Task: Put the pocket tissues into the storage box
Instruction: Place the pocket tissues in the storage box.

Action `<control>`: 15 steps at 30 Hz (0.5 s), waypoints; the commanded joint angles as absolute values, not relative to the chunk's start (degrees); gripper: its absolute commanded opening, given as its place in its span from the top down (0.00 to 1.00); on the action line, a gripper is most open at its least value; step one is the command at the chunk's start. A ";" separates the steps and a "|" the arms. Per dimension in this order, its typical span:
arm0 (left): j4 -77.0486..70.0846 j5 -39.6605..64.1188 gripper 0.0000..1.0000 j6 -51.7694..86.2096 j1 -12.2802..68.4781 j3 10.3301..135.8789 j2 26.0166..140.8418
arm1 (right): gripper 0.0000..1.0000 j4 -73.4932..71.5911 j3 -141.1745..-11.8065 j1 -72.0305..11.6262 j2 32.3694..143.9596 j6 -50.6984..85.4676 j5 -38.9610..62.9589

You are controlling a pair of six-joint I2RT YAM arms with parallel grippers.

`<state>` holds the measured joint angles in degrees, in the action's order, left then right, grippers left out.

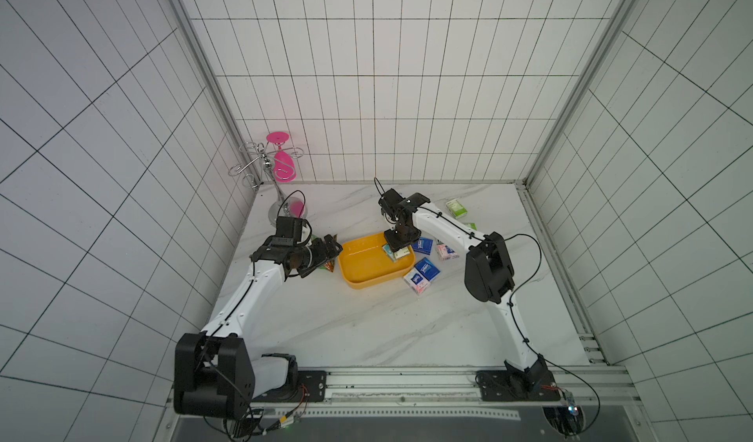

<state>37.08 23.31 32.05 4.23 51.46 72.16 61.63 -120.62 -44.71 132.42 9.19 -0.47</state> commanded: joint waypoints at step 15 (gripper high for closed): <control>35.79 24.86 0.02 30.59 3.88 51.20 72.62 | 0.35 62.46 -113.74 -44.79 116.33 7.31 0.62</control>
<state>37.08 24.12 31.83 4.21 51.46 72.18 62.22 -118.74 -44.71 122.08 8.54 -0.16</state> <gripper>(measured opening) 0.978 0.648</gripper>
